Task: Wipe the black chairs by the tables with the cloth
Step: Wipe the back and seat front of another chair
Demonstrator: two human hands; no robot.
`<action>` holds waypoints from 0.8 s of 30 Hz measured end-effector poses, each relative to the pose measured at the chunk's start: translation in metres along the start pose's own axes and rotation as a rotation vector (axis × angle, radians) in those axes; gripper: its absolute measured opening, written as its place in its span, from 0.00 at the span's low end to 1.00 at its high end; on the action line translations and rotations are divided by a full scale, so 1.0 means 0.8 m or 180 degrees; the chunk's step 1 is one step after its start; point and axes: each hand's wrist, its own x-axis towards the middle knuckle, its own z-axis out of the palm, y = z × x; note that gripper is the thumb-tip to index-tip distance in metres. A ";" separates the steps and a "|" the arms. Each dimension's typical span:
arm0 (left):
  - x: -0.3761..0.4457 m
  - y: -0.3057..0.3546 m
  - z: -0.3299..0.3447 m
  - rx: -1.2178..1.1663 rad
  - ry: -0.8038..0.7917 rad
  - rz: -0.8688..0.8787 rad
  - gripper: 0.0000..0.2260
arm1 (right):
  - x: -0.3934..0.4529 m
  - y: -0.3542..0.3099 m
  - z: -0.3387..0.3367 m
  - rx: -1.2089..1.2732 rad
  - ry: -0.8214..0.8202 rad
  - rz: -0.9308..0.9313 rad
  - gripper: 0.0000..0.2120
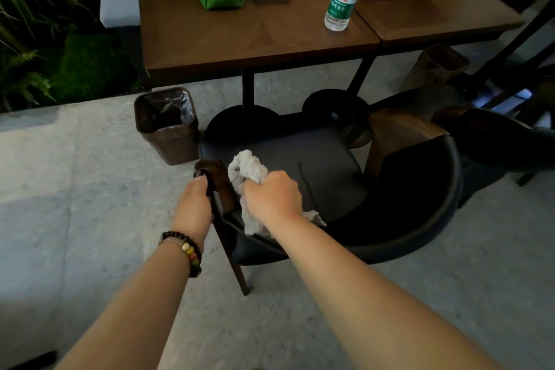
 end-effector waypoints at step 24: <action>0.021 0.010 0.057 0.1764 0.0624 0.0139 0.22 | 0.102 0.035 0.032 -0.0191 -0.1629 0.0858 0.23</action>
